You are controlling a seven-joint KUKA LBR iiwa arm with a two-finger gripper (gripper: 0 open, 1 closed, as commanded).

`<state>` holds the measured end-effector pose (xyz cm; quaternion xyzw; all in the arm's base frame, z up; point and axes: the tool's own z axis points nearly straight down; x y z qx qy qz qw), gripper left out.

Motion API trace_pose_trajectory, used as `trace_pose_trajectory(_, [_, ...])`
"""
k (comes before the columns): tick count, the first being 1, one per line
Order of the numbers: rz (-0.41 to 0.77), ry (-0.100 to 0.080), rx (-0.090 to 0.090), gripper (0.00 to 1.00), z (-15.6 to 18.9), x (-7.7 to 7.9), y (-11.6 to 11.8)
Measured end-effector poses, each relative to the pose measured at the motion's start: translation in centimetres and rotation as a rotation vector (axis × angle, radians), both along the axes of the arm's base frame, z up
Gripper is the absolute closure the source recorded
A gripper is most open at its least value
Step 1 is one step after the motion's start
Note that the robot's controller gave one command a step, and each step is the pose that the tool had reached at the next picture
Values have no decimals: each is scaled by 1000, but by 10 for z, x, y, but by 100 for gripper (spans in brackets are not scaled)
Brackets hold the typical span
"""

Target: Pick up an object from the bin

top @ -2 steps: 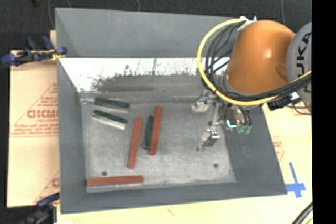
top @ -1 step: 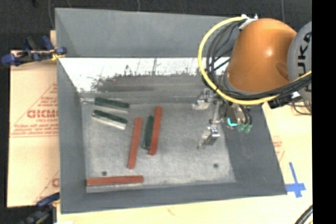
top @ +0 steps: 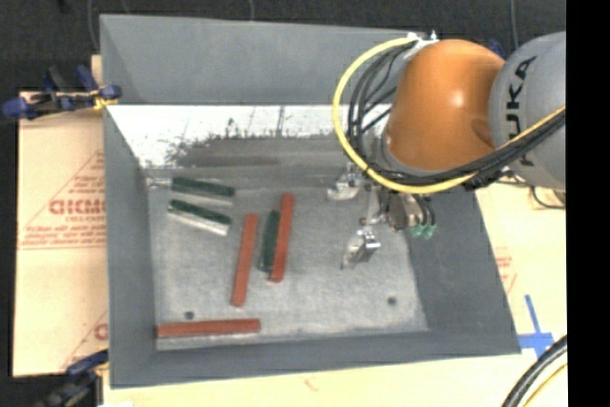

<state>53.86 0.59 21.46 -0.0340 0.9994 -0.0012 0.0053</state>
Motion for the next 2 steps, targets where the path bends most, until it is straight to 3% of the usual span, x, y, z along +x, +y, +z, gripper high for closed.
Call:
trace_pose_trajectory(1, [-32,6,3,0,-30,25,14])
trace_pose_trajectory(2, [-169,6,4,0,-39,58,26])
